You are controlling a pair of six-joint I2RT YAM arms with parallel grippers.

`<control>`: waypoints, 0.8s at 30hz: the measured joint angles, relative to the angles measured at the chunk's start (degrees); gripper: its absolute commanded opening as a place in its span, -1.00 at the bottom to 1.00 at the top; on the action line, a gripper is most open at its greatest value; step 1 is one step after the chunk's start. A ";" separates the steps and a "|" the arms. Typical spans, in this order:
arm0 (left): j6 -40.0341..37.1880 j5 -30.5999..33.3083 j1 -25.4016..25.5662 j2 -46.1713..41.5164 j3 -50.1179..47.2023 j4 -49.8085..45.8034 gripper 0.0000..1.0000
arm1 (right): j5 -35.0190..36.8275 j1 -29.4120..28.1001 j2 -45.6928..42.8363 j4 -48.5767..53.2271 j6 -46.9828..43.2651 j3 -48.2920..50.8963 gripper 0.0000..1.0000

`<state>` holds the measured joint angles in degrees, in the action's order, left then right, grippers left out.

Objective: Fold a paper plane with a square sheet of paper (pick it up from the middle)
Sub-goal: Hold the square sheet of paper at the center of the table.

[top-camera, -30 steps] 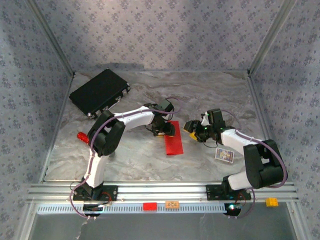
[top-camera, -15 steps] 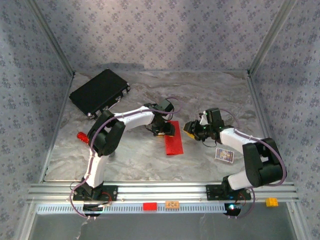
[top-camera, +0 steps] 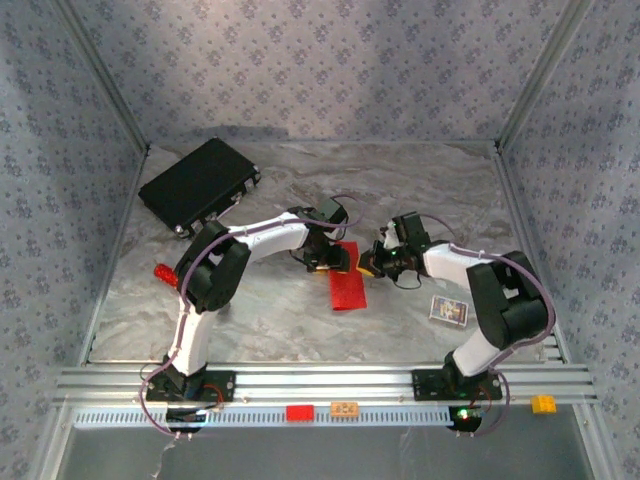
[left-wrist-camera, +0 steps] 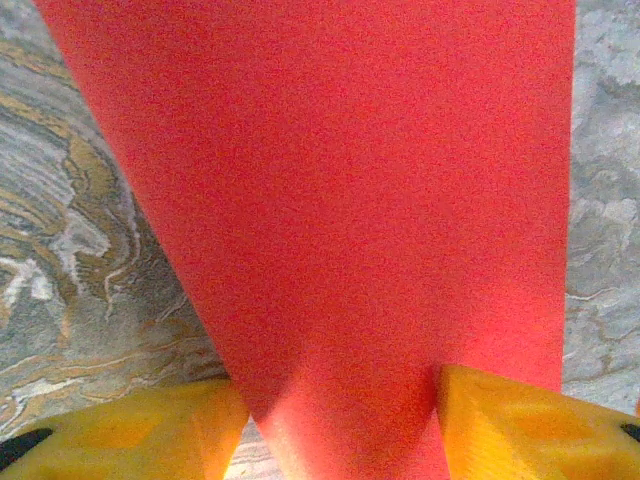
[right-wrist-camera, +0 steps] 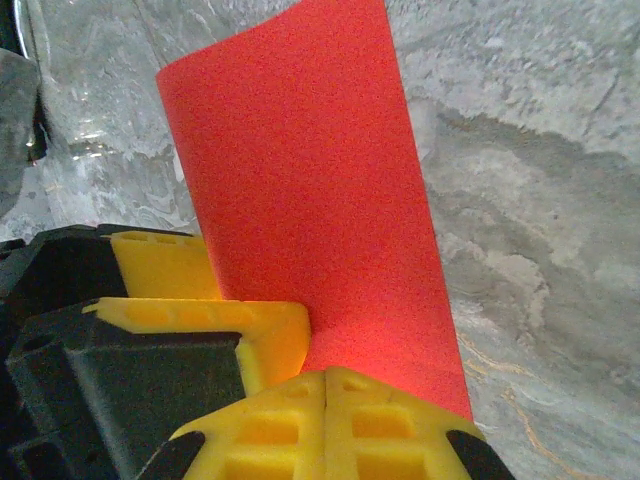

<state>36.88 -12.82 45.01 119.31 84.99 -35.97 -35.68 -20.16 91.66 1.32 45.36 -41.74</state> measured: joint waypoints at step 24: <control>0.00 0.00 0.00 0.00 0.00 0.00 0.13 | -1.79 -1.38 6.88 -1.51 0.00 -1.81 -1.00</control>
<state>36.88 -12.82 45.01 119.31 84.99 -35.97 -37.47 -21.54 98.54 -0.19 45.36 -43.55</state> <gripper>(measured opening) 0.564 0.066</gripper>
